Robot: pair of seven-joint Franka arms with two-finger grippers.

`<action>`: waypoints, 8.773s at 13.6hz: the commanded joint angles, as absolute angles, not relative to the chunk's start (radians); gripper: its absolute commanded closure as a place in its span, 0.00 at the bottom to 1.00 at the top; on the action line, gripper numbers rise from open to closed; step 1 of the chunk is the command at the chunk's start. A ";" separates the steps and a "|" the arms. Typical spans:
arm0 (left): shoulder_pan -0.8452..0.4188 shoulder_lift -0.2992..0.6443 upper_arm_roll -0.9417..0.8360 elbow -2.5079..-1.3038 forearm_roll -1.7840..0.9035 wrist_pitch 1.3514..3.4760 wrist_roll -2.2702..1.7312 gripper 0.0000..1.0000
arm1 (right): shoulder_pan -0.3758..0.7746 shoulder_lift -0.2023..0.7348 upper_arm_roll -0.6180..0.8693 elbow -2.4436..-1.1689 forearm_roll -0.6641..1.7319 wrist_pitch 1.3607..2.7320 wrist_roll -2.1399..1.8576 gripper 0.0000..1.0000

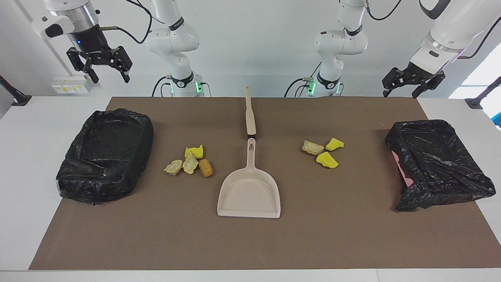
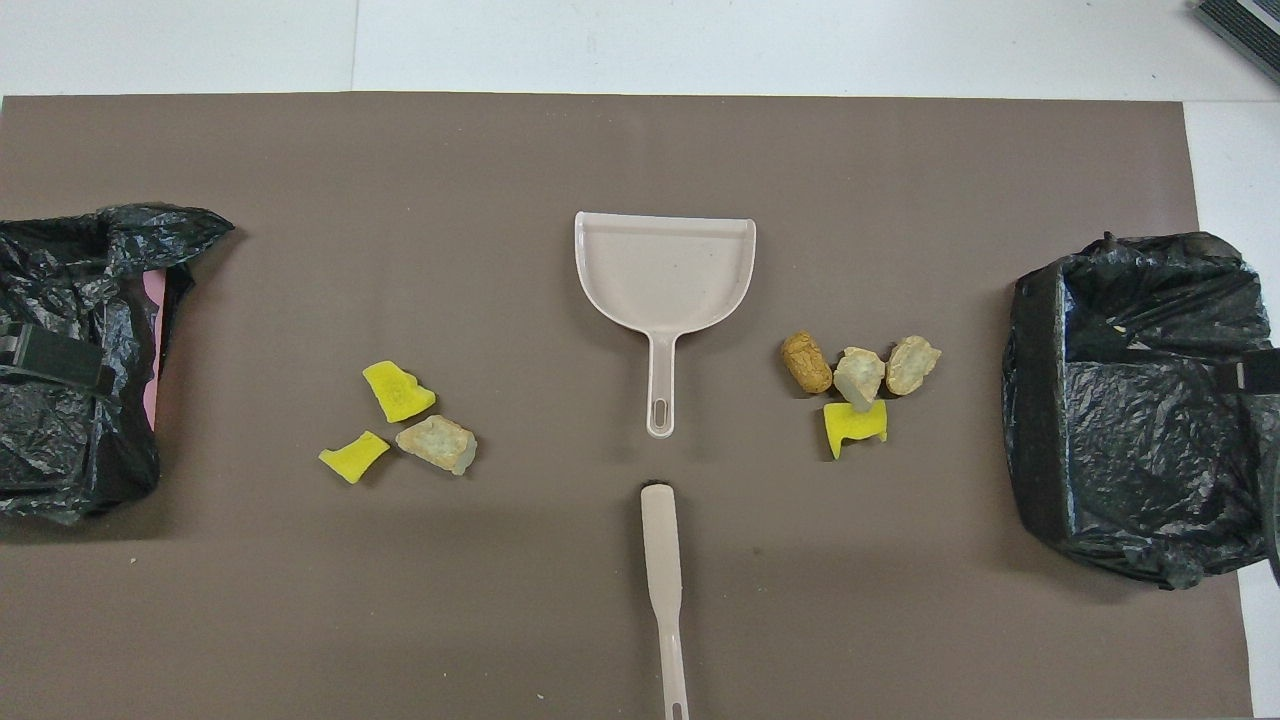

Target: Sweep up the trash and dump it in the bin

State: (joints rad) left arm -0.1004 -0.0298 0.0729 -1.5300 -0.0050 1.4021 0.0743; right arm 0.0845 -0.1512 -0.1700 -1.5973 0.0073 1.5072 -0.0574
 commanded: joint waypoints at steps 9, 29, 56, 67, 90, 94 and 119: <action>-0.101 -0.058 0.072 -1.537 -0.021 1.358 0.069 0.00 | 0.104 -0.179 -0.129 -1.628 -0.037 1.500 -0.011 0.00; -0.277 -0.186 0.055 -1.965 -0.218 1.775 0.060 0.00 | 0.097 -0.179 -0.118 -1.629 -0.025 1.493 -0.018 0.00; -0.838 0.000 -0.316 -2.339 -0.025 2.370 -0.980 0.18 | 0.278 0.255 -0.061 -1.551 0.136 1.728 0.293 0.00; -0.675 -0.044 -0.310 -2.226 0.043 2.068 -0.977 1.00 | 0.360 0.394 0.051 -1.545 0.167 1.963 0.462 0.00; 0.018 -0.273 -0.310 -2.520 0.143 2.045 -0.652 1.00 | 0.500 0.423 0.046 -1.709 0.060 2.103 0.492 0.28; -0.083 -0.227 -0.313 -2.536 0.143 2.175 -0.583 1.00 | 0.506 0.423 0.046 -1.709 0.037 2.117 0.557 1.00; -0.219 -0.202 -0.316 -2.500 0.055 2.210 -0.535 1.00 | 0.460 0.104 0.048 -2.040 -0.170 1.990 -0.893 1.00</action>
